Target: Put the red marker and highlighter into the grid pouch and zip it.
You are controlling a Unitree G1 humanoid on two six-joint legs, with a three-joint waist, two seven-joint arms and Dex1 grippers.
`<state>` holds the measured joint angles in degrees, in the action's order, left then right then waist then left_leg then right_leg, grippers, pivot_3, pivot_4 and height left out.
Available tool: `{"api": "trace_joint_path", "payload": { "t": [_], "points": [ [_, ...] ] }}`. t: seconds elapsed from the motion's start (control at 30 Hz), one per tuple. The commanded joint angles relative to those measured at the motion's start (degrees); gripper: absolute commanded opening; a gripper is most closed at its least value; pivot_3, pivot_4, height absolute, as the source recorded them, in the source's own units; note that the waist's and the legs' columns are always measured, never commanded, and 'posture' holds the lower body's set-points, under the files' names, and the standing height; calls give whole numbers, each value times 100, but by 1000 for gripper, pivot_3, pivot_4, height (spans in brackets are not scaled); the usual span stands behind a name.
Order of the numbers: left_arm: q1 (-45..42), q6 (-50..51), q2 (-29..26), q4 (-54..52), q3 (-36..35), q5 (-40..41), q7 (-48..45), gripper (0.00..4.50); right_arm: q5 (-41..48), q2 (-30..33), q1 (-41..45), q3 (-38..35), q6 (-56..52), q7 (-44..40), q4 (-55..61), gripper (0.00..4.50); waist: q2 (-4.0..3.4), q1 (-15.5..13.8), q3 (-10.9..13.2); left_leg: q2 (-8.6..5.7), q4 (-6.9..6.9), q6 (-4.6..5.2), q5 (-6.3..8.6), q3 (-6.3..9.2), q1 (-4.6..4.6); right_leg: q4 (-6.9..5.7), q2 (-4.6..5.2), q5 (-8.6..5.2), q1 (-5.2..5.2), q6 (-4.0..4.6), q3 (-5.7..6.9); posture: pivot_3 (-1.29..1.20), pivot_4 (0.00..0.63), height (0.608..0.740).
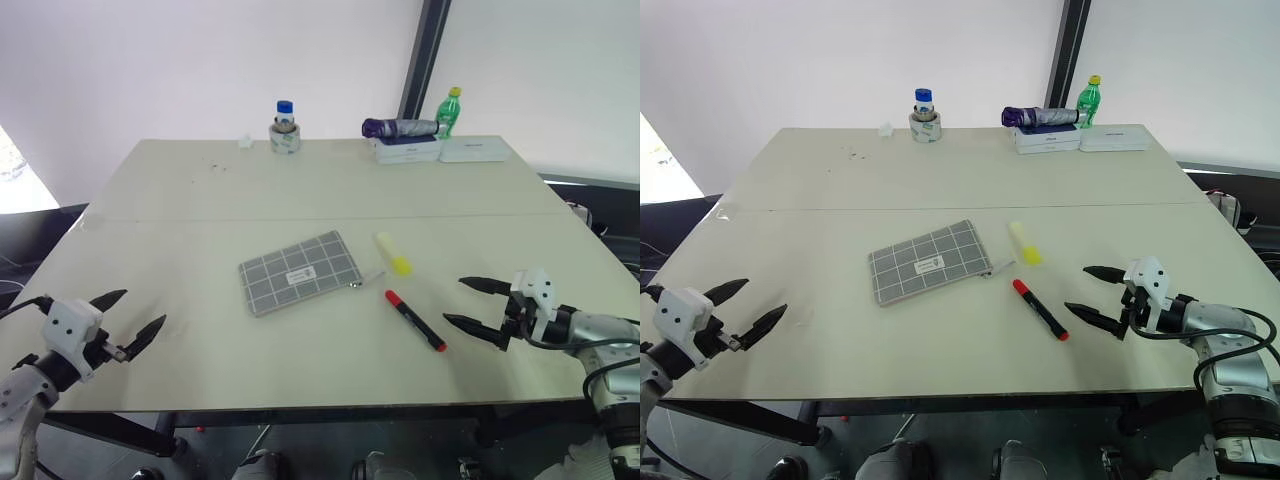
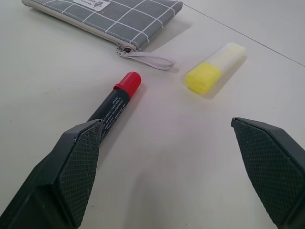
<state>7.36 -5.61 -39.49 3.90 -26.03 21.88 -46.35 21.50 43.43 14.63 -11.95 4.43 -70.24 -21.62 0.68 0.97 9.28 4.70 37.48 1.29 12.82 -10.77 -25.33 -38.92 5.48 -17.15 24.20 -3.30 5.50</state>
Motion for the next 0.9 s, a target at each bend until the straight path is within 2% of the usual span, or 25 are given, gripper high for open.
{"api": "trace_joint_path", "payload": {
  "t": [0.03,0.2,0.9],
  "points": [
    [-116,-198,-99,-18,-75,-12,-81,4500,67,74,9,-153,135,-11,109,4474,0,-1,0,0,0,0,0,0,0,0,0,0,0,0,0,0,150,740],
    [-346,-272,-82,125,-47,-84,-26,4500,80,91,-24,-186,138,20,143,4474,0,1,0,0,0,0,0,0,0,0,-1,0,0,0,0,0,150,740],
    [-310,-1062,-103,292,45,-564,-80,4500,18,11,196,-53,131,72,112,4474,0,8,0,0,0,-2,-1,-1,0,0,-2,1,0,-1,0,0,150,740]
  ]
}}
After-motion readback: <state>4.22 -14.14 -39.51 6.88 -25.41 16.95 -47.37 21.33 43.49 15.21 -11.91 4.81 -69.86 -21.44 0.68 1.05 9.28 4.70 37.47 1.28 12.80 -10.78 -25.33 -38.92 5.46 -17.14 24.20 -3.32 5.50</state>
